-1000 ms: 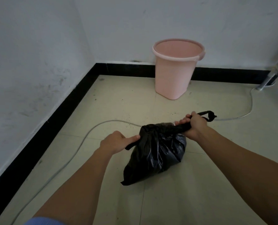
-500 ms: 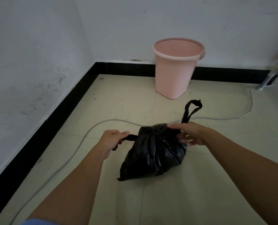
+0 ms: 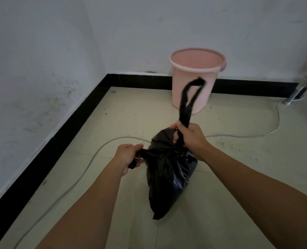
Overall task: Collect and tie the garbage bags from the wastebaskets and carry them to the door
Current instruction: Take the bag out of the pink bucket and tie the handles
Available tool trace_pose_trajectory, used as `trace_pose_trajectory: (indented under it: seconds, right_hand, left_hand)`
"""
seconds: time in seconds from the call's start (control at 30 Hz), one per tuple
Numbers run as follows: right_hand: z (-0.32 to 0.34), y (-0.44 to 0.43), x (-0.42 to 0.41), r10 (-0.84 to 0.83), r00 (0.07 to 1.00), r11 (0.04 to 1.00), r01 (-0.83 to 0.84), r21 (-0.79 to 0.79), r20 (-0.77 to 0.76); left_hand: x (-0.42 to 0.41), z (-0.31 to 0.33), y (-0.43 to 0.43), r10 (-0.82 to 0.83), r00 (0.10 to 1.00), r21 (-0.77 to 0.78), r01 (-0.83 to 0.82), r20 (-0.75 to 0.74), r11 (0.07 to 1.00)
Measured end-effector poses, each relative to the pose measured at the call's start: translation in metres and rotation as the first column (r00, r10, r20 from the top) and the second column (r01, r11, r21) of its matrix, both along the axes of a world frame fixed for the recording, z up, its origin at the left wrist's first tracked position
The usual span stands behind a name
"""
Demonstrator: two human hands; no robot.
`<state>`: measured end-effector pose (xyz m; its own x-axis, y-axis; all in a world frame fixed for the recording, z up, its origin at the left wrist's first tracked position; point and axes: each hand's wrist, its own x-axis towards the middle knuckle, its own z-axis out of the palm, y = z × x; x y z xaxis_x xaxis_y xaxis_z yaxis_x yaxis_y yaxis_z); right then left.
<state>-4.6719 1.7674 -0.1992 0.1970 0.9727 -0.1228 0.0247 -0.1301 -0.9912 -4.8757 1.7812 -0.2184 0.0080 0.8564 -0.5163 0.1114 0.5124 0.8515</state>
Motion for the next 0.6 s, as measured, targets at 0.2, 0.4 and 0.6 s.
trace_pose_trajectory:
  seconds: [0.2,0.4,0.6]
  right_hand:
    - [-0.005,0.005,0.014,0.382,0.419,0.919,-0.075,-0.388,0.824]
    - [-0.004,-0.006,0.0,0.719,0.542,0.666,-0.357,-0.655,0.435]
    - [0.009,-0.01,-0.009,0.811,0.551,0.528,-0.542,-0.654,0.198]
  left_hand:
    - [0.0,0.039,0.013,-0.082,0.996,0.191,0.076,0.024,0.979]
    - [0.013,0.07,0.017,-0.233,0.97,0.337,0.24,-0.063,0.91]
    - [0.012,0.064,0.018,-0.118,0.99,0.315,0.137,-0.079,0.939]
